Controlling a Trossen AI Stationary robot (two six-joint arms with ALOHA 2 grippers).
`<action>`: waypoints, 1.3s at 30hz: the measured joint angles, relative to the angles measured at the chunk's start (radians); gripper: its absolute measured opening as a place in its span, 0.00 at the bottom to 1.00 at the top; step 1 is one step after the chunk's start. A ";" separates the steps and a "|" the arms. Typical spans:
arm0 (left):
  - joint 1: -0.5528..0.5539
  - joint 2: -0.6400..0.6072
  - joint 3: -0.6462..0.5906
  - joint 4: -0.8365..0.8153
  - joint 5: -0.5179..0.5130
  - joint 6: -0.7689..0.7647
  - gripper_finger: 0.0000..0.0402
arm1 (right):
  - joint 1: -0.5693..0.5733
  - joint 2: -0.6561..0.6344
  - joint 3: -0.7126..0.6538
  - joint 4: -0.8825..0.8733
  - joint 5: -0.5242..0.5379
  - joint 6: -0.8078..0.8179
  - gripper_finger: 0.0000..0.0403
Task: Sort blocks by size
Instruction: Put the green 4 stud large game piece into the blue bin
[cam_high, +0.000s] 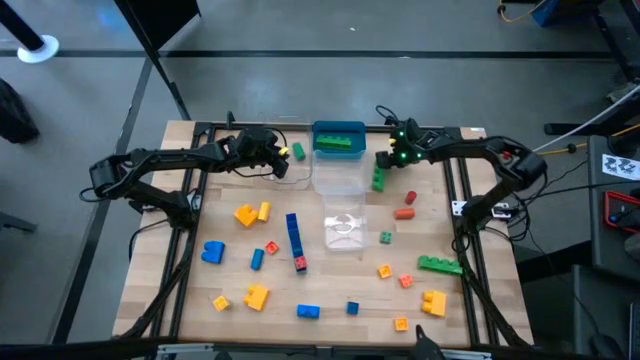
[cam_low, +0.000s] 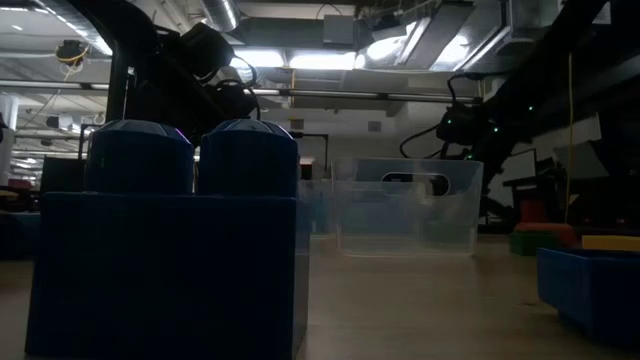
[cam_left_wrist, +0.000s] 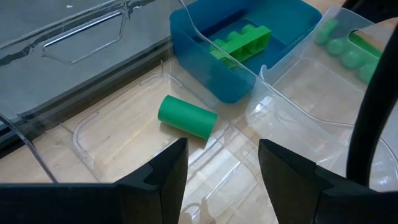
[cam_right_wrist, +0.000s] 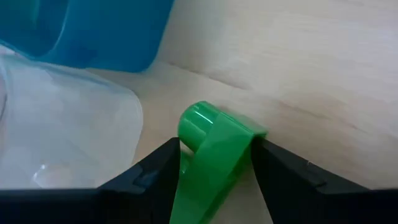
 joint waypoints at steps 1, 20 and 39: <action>0.000 0.000 0.000 0.000 0.000 0.000 0.45 | 0.000 0.003 0.000 0.008 0.000 0.001 0.49; 0.000 0.000 0.000 0.000 0.000 0.021 0.45 | -0.001 0.002 0.002 0.084 0.007 -0.010 0.11; 0.000 0.000 0.000 0.008 0.000 0.014 0.45 | -0.001 -0.135 0.249 -0.110 0.124 -0.200 0.07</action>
